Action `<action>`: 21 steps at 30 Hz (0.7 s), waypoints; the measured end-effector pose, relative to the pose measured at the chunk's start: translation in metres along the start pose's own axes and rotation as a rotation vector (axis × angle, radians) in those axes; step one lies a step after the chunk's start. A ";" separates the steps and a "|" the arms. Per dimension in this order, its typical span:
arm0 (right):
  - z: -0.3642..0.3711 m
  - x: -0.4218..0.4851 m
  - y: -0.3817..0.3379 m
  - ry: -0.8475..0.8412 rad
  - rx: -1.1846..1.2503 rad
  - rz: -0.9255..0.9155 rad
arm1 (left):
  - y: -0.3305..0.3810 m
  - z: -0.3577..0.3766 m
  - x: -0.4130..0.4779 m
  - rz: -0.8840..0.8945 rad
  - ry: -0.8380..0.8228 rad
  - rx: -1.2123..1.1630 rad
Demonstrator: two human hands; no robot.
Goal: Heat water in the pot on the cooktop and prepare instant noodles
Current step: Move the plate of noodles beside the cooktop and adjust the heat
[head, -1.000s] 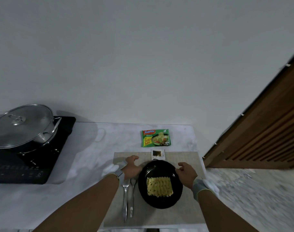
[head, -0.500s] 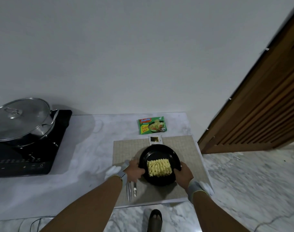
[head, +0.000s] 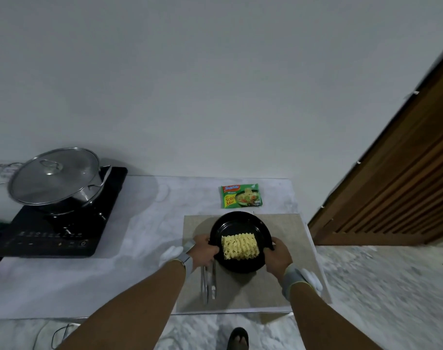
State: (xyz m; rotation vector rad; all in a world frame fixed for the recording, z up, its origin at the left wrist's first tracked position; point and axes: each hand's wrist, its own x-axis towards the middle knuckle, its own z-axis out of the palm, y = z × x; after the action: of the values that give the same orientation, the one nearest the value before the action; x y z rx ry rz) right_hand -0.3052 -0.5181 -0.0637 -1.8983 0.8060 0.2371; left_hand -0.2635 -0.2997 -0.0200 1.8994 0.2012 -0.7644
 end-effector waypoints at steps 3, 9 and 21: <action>0.009 -0.001 -0.018 -0.010 -0.002 -0.035 | 0.004 -0.017 -0.005 -0.003 0.050 -0.047; 0.039 -0.008 -0.055 -0.063 0.020 -0.086 | 0.001 -0.057 -0.020 0.023 0.181 -0.094; 0.129 -0.028 -0.099 -0.183 -0.067 -0.203 | -0.040 -0.142 -0.053 -0.022 0.294 -0.132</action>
State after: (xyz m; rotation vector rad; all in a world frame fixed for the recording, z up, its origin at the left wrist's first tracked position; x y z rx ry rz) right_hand -0.2403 -0.3689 -0.0373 -1.9721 0.4852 0.3094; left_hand -0.2639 -0.1474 0.0188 1.8789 0.4461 -0.4708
